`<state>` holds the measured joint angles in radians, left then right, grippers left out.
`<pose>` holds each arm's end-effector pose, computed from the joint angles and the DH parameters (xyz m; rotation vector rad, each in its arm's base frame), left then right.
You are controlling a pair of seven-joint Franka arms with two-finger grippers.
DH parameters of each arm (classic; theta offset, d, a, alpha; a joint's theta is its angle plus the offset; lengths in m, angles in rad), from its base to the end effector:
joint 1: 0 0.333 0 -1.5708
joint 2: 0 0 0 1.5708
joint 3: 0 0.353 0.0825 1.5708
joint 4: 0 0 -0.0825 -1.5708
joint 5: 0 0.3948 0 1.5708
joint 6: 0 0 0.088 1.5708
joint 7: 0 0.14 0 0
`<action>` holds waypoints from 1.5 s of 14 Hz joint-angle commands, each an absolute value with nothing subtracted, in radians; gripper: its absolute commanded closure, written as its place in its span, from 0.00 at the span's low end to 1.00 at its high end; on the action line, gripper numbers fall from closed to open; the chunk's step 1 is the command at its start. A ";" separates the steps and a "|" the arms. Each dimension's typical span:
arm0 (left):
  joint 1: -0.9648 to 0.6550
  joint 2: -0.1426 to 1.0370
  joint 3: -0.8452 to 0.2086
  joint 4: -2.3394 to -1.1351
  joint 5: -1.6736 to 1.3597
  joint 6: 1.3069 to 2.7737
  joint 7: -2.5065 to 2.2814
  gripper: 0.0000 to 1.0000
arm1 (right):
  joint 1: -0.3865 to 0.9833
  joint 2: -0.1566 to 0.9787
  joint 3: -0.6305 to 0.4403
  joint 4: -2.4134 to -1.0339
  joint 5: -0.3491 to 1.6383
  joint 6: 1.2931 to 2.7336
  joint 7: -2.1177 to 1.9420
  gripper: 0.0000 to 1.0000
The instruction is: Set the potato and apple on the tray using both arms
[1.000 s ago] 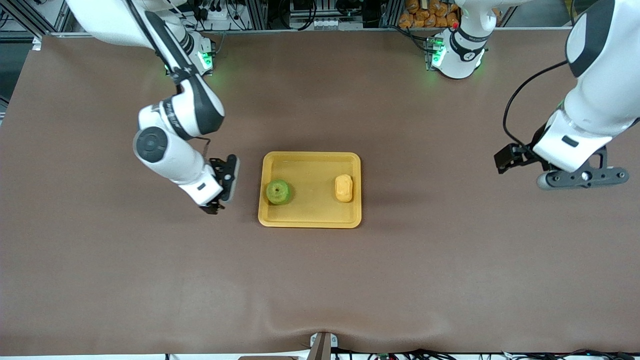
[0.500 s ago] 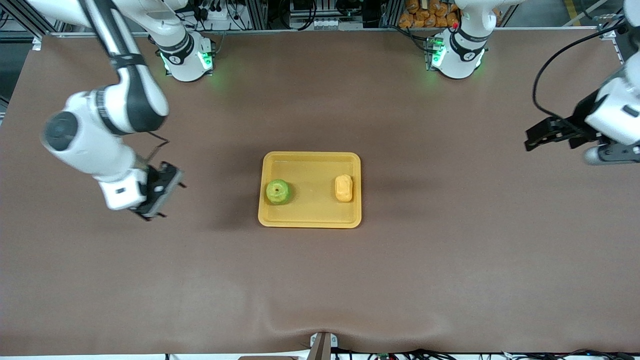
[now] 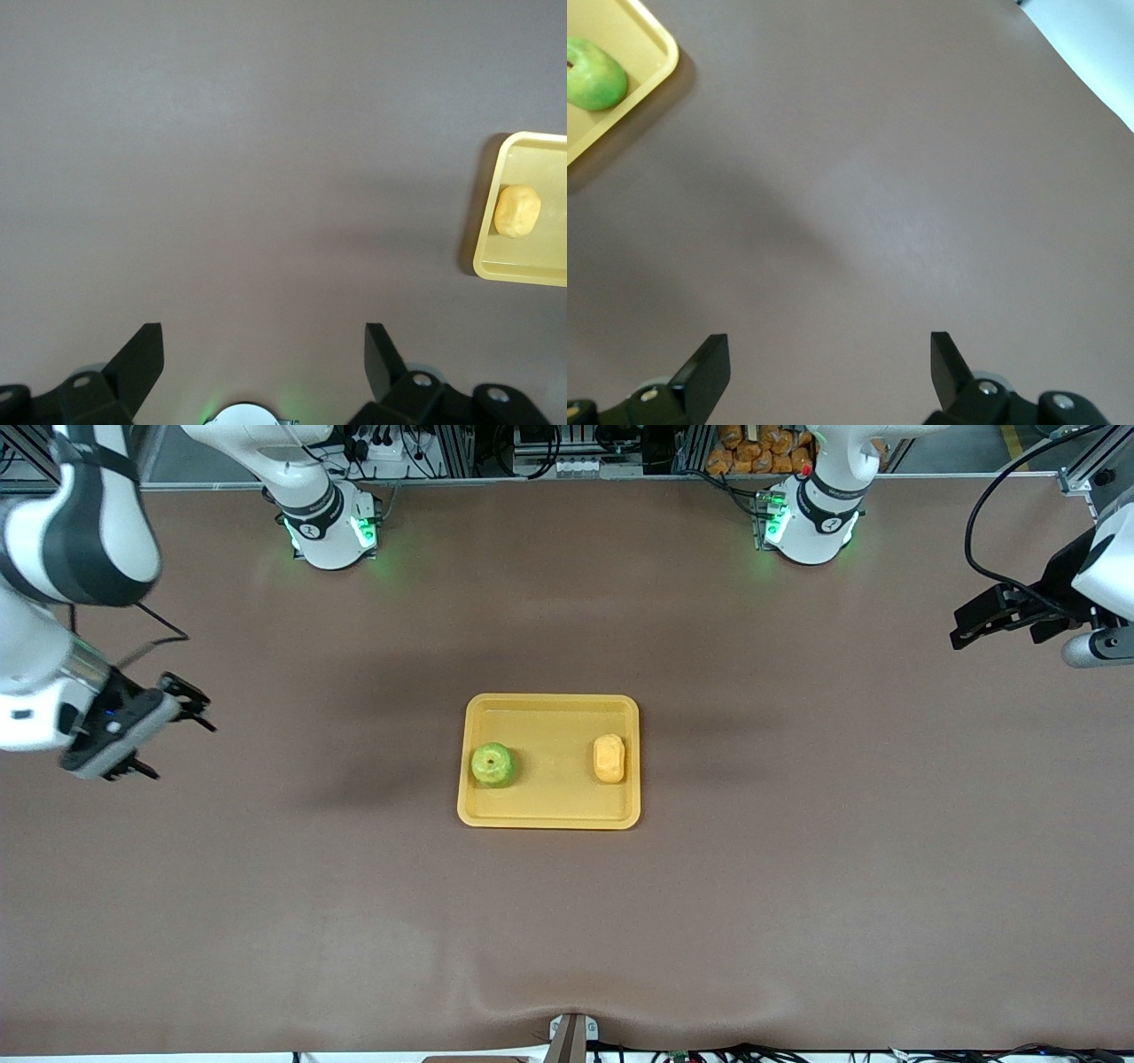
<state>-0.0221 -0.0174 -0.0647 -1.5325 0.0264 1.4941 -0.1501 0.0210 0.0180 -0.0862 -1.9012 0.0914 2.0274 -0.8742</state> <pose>0.5492 -0.0443 0.6499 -3.1101 -0.1012 0.0274 0.5901 -0.0303 0.4979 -2.8804 -1.1726 -0.2085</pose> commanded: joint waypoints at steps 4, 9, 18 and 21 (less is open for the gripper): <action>-0.064 -0.098 -0.020 -1.608 0.017 1.485 -0.149 0.00 | 0.020 -0.026 -0.114 -1.853 0.100 1.902 -0.652 0.00; -0.055 -0.101 -0.021 -1.605 0.020 1.454 -0.147 0.00 | 0.011 -0.015 -0.110 -1.686 0.083 1.682 -0.326 0.00; -0.055 -0.109 -0.018 -1.598 0.063 1.419 -0.100 0.00 | 0.003 -0.009 -0.084 -1.543 0.001 1.479 -0.082 0.00; -0.054 -0.107 -0.018 -1.582 0.061 1.419 -0.098 0.00 | -0.026 -0.011 -0.089 -1.557 0.095 1.463 -0.071 0.00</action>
